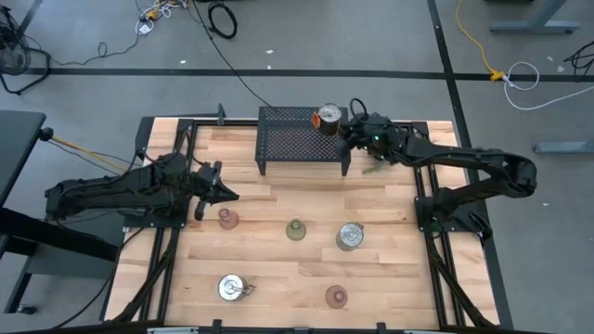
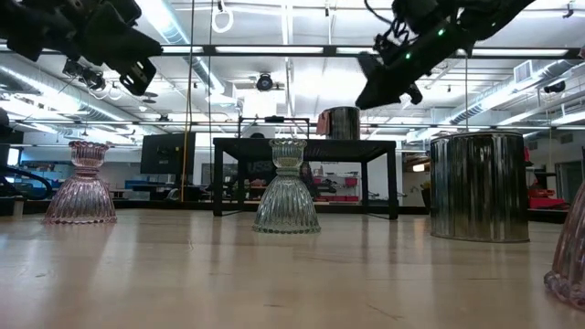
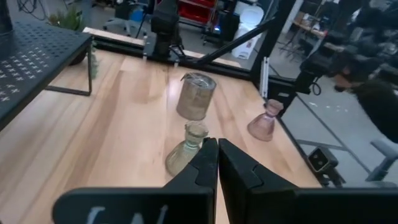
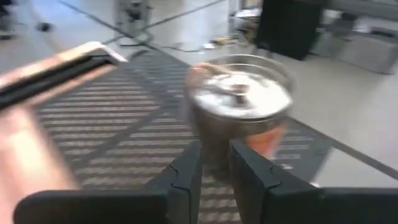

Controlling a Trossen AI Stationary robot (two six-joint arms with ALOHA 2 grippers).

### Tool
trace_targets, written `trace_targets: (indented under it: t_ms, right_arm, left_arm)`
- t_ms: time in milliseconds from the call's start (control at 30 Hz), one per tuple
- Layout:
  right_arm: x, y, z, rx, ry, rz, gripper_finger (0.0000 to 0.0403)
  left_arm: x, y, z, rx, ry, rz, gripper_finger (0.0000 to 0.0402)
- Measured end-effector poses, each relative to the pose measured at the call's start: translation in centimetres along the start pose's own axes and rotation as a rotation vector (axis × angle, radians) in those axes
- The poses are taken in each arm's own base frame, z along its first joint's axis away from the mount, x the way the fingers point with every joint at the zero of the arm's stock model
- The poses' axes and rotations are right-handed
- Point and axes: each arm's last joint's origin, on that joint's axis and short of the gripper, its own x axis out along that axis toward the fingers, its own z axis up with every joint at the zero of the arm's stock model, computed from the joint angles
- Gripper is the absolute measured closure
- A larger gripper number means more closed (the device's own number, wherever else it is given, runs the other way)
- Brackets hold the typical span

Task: Pick & Place candle stick holders
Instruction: Put the top scented candle on the shelf aligned with the other silver scented candle

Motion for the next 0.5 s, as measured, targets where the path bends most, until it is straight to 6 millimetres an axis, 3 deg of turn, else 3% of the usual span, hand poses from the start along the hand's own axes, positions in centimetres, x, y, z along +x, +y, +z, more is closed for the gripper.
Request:
trace_targets:
  t_ms: [167, 500]
  right_arm:
    - [-3.4, 2.4, -0.5, -0.025, 0.069, 0.141, 0.0327]
    - [-9.9, 6.5, -4.9, -0.005, 0.486, 0.418, 0.0358]
  left_arm:
    - [0.1, -0.2, -0.2, -0.001, 0.01, 0.015, 0.0386]
    - [0.3, -0.8, -0.3, 0.007, 0.007, 0.044, 0.0385]
